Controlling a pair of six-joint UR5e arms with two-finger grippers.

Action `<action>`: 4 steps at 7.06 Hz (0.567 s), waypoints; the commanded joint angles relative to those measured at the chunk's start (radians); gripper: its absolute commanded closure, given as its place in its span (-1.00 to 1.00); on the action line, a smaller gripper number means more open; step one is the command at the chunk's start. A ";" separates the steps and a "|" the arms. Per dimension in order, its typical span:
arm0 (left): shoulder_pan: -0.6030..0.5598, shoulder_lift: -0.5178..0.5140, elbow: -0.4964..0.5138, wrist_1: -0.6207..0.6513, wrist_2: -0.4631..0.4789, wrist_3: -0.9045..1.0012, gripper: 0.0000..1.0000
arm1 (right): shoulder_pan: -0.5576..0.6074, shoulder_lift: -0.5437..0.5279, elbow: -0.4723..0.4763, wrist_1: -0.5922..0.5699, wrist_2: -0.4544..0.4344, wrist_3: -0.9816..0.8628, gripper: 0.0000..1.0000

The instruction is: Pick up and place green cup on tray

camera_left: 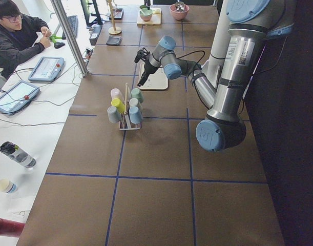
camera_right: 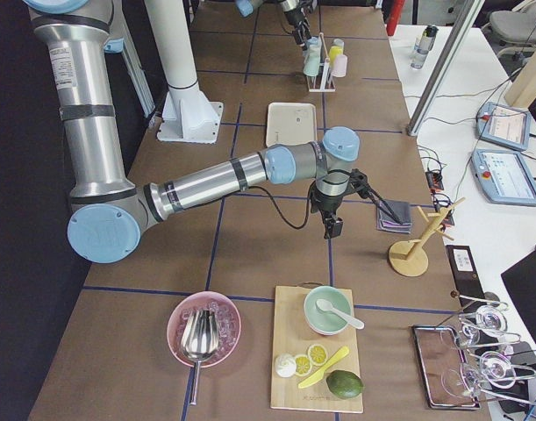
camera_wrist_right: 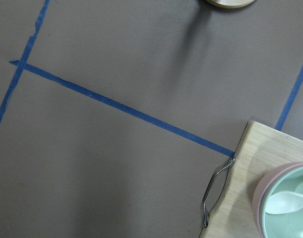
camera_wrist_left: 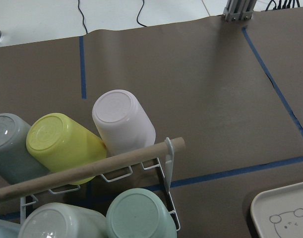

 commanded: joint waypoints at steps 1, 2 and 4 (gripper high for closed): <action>0.000 -0.003 0.002 0.027 0.002 -0.012 -1.00 | 0.000 -0.002 0.010 0.000 0.000 0.002 -1.00; 0.000 -0.003 0.002 0.026 0.004 -0.012 -1.00 | 0.000 -0.002 0.010 0.000 0.000 0.002 -1.00; 0.003 -0.003 0.012 0.026 0.060 -0.032 -1.00 | 0.000 -0.002 0.010 0.000 0.000 0.002 -1.00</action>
